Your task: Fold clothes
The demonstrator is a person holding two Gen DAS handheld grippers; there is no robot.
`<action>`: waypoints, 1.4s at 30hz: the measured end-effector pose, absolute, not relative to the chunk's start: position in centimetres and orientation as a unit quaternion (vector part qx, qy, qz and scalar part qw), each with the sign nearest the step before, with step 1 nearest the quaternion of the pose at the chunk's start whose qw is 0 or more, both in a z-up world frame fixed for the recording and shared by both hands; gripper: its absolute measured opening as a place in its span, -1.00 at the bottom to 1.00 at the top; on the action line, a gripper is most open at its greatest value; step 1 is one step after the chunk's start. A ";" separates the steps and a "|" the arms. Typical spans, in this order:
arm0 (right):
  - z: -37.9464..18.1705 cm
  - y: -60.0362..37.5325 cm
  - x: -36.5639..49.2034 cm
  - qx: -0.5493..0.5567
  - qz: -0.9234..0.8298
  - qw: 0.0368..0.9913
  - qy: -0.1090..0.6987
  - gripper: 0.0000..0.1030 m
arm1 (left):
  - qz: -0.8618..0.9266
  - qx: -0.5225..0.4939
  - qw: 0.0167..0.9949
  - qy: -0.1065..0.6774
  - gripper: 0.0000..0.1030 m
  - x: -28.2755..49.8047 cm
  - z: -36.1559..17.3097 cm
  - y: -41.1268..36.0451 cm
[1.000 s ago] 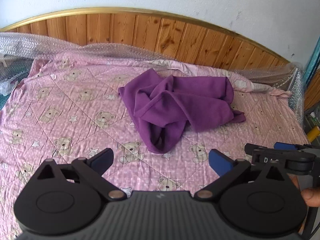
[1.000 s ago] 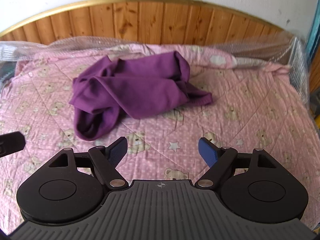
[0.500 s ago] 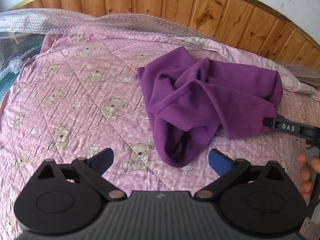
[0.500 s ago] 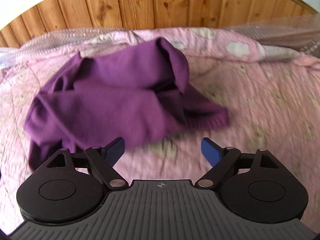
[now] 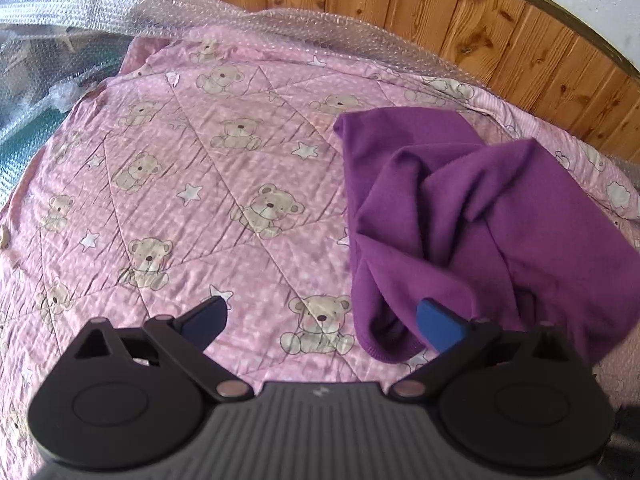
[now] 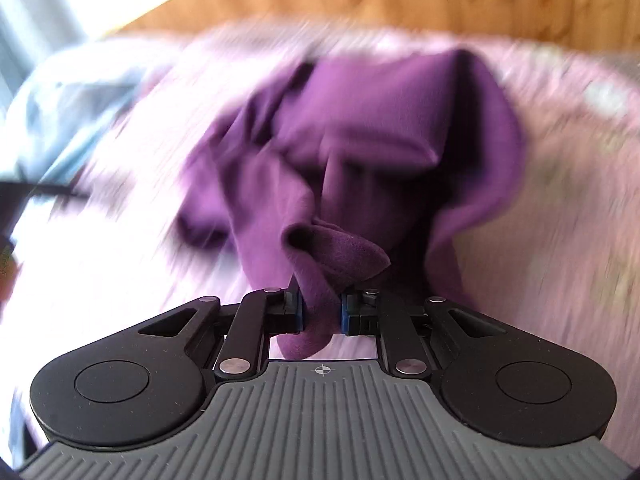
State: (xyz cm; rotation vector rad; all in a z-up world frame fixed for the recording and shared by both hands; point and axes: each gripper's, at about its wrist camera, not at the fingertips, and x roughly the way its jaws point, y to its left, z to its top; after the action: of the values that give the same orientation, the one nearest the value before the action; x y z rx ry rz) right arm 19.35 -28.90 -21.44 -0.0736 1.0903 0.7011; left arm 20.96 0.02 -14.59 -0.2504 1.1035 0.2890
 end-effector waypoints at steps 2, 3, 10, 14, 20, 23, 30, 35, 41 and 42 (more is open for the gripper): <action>-23.7 -29.5 17.4 -0.076 0.331 0.761 0.552 -0.70 | 0.129 -0.116 0.828 0.533 1.00 21.7 -15.5 -0.3; -23.5 -30.1 17.1 -0.077 0.327 0.766 0.548 -0.56 | 0.122 -0.114 0.827 0.536 1.00 22.0 -15.8 -0.6; -17.4 -31.7 20.6 -0.043 0.257 0.869 0.420 0.77 | 0.109 -0.061 0.832 0.541 1.00 25.3 -18.2 -3.7; -21.3 -28.1 24.6 -0.116 0.258 0.854 0.437 0.34 | 0.108 -0.004 0.828 0.550 0.73 27.2 -21.0 -5.7; -18.5 -31.5 24.5 -0.095 0.244 0.872 0.414 -0.90 | 0.072 -0.086 0.865 0.488 -0.73 24.9 -15.4 -1.9; -19.3 -31.8 21.6 -0.111 0.250 0.852 0.446 -0.90 | 0.023 -0.101 0.901 0.420 -0.72 20.4 -9.0 -0.7; -21.0 -32.7 14.8 -0.146 0.262 0.801 0.517 -0.86 | -0.007 -0.109 0.774 0.624 -0.73 12.5 -16.9 -2.1; -20.7 -34.0 14.6 -0.115 0.273 0.801 0.520 -0.22 | -0.041 -0.075 0.785 0.613 -0.35 9.2 -15.4 -1.8; -19.3 -36.7 19.4 -0.027 0.252 0.831 0.496 0.49 | -0.047 -0.072 0.829 0.552 0.44 12.5 -12.6 -1.2; -19.1 -37.2 20.2 -0.012 0.248 0.835 0.491 0.50 | -0.054 -0.070 0.830 0.551 0.49 13.4 -13.1 -1.9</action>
State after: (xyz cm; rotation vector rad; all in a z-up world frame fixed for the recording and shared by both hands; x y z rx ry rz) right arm 20.21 -37.17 -19.07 -0.0260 1.0399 0.5250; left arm 13.45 -1.93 -13.11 -0.1484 1.1695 -0.1142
